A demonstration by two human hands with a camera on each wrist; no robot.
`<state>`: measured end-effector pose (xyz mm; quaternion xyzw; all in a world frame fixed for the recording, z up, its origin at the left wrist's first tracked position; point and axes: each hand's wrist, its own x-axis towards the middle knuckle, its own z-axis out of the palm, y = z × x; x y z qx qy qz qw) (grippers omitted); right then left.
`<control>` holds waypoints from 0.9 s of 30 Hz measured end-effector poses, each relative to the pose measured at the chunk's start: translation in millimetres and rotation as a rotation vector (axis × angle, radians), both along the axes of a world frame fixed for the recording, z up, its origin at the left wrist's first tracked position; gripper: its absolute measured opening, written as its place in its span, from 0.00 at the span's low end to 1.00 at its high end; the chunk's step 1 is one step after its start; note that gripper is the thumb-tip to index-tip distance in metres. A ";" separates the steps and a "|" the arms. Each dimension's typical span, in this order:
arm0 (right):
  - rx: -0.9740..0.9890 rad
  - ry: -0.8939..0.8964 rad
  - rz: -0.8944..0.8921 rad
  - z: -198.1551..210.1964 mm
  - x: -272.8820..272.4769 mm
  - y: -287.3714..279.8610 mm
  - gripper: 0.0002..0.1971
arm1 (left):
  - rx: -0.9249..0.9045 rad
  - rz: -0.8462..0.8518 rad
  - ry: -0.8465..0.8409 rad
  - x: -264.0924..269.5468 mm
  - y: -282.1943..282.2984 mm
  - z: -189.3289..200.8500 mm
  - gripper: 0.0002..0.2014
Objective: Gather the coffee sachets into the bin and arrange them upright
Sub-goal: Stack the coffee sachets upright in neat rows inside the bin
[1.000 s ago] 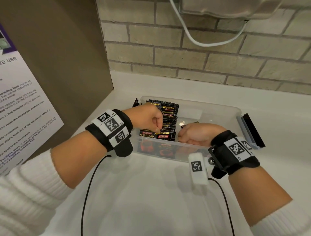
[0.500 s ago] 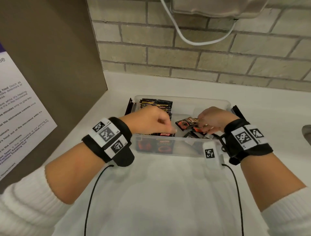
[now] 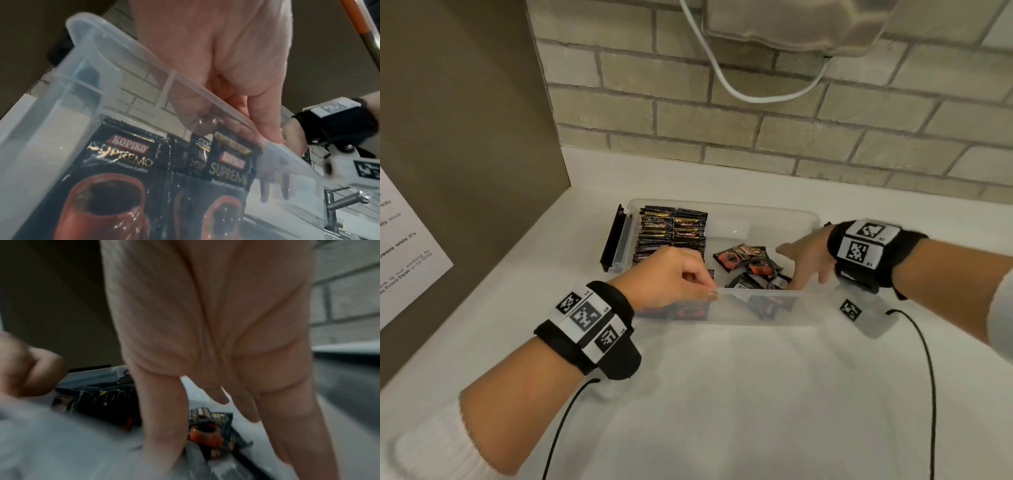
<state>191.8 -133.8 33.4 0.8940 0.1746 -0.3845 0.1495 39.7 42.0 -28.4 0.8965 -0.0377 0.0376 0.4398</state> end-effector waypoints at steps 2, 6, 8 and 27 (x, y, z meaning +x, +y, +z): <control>-0.090 -0.053 0.093 15.8 1.2 11.8 0.51 | -0.019 0.003 0.010 1.0 0.3 0.3 0.05; -0.145 -0.153 0.252 18.9 8.6 36.6 0.48 | -0.054 -0.006 0.020 0.7 -0.5 1.2 0.06; -0.146 -0.193 0.279 9.8 7.4 47.0 0.46 | -0.061 -0.009 0.038 0.9 -0.5 2.4 0.07; -0.051 -0.112 0.017 -36.4 21.6 71.7 0.35 | -0.117 -0.045 0.166 2.4 4.4 7.9 0.06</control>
